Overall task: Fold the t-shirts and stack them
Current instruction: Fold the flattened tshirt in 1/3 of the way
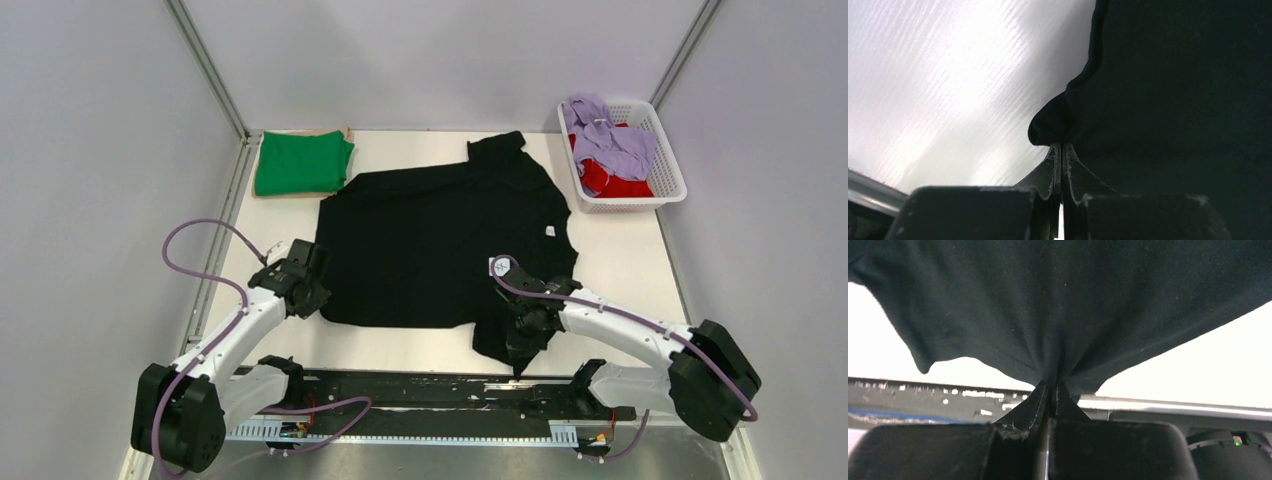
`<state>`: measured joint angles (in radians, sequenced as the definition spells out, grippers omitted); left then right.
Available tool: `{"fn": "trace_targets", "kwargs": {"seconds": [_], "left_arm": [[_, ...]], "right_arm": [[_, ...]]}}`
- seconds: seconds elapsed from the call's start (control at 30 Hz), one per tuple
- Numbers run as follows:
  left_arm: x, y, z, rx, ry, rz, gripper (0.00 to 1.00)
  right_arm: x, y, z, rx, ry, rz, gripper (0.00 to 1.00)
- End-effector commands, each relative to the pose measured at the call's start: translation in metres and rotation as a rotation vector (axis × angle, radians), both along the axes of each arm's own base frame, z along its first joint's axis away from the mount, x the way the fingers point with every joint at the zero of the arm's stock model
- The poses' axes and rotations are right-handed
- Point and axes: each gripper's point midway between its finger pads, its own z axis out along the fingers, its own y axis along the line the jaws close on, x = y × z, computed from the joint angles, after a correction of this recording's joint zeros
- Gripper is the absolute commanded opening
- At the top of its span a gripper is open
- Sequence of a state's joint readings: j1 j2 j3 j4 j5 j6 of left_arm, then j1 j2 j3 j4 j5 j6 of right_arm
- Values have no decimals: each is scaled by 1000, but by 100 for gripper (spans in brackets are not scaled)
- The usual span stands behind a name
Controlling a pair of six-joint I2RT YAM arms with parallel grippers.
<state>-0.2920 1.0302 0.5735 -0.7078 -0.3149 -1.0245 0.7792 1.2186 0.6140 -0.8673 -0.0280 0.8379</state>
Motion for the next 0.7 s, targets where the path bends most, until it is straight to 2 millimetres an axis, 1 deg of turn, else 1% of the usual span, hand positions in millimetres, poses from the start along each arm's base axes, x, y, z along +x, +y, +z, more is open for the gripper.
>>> {"fn": "trace_targets", "kwargs": {"seconds": [0.0,0.13,0.27,0.33,0.4,0.5,0.57,0.67], "left_arm": [[-12,4,18,-8,2,26,0],[-37,8,25,-21,34,44,0],[-55,9,30,-47,27,60,0],[-57,6,33,-73,3,57,0],[-58,3,35,-97,-15,50,0],[-56,2,38,-102,-33,42,0],[-51,0,41,-103,-49,31,0],[-33,-8,47,-126,-101,8,0]], "right_arm": [[-27,-1,27,46,61,22,0],[-52,2,39,85,107,52,0],[-69,8,53,103,113,108,0],[-77,11,56,107,125,136,0],[-82,10,53,96,135,142,0],[-71,10,50,72,87,120,0],[-58,13,53,73,24,98,0],[-33,24,61,122,-82,62,0]]}}
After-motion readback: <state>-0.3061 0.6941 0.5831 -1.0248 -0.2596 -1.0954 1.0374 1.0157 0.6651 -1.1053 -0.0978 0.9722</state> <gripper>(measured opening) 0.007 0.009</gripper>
